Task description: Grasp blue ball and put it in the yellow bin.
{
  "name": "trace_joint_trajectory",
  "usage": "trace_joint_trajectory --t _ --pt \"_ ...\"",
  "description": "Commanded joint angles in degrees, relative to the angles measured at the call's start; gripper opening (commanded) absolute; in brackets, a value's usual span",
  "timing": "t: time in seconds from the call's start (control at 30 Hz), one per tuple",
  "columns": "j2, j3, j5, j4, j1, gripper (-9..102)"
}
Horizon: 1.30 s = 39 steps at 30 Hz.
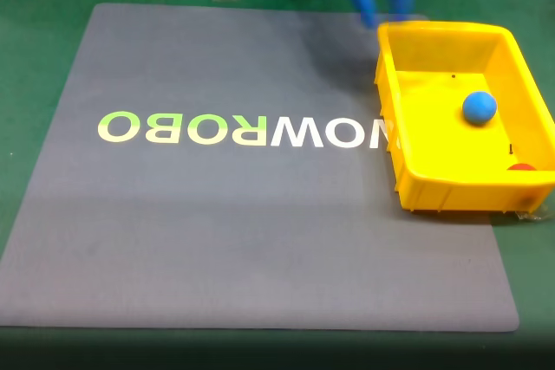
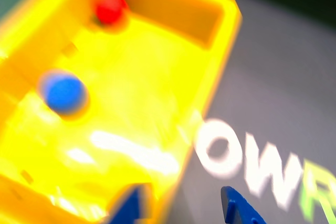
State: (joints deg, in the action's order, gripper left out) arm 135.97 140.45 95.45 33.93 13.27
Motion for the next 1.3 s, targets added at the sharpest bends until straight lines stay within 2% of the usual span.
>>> trace_joint_trajectory --t 0.0,0.23,0.57,1.03,1.17,1.27 --pt "13.54 8.53 1.49 4.48 -6.59 0" --pt "41.75 26.28 5.27 22.94 -15.64 0" --pt "54.40 33.31 5.10 43.33 -20.74 0" --pt "54.58 33.84 -6.68 42.63 -18.81 1" --pt "54.58 37.27 -7.12 38.85 -18.81 0" --pt "54.58 37.27 -12.30 39.02 -18.54 0"
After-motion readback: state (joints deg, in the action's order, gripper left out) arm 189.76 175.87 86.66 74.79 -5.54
